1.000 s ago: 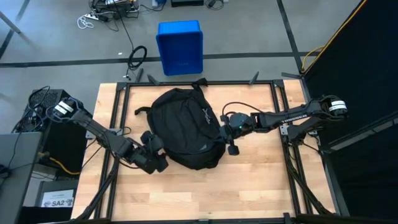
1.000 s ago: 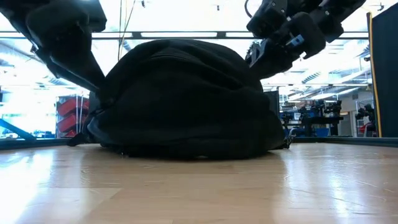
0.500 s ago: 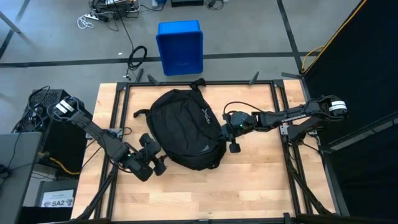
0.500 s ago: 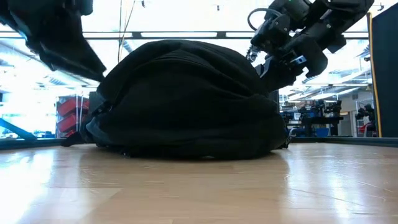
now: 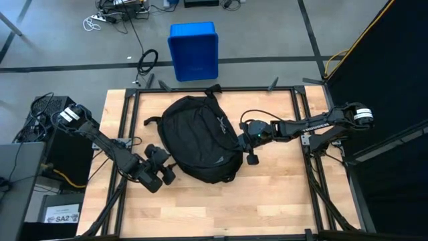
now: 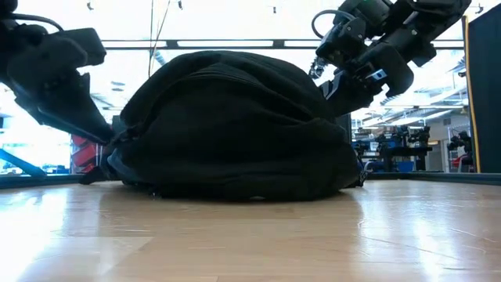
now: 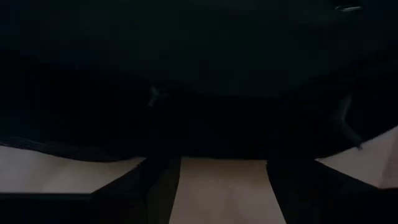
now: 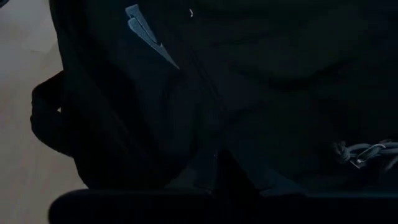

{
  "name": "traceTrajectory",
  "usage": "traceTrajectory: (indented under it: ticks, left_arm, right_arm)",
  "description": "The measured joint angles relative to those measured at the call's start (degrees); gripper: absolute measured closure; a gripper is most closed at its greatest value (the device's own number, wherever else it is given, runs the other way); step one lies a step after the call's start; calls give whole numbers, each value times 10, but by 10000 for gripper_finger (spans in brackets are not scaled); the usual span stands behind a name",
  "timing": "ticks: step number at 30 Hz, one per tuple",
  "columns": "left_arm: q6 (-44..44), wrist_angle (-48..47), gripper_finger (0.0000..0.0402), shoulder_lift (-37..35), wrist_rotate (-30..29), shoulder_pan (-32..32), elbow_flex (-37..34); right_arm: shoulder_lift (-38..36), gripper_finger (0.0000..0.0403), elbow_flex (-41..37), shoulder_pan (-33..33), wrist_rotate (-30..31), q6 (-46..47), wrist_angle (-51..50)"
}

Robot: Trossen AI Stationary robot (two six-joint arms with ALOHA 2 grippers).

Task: Unpack backpack
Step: Close the black backpack

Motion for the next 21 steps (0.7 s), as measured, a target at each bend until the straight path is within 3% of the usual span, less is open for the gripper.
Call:
traceTrajectory:
  ticks: [5, 9, 21]
  left_arm:
    - [14, -32, 195, 2, -36, 18, 0]
    - [78, -37, 195, -4, -53, 48, 3]
    - [348, 24, 195, -4, 0, 144, 75]
  right_arm:
    - [0, 394, 0, -1, 0, 0, 9]
    - [0, 400, 0, -1, 0, 2, 23]
    - [0, 394, 0, 0, 0, 17, 31]
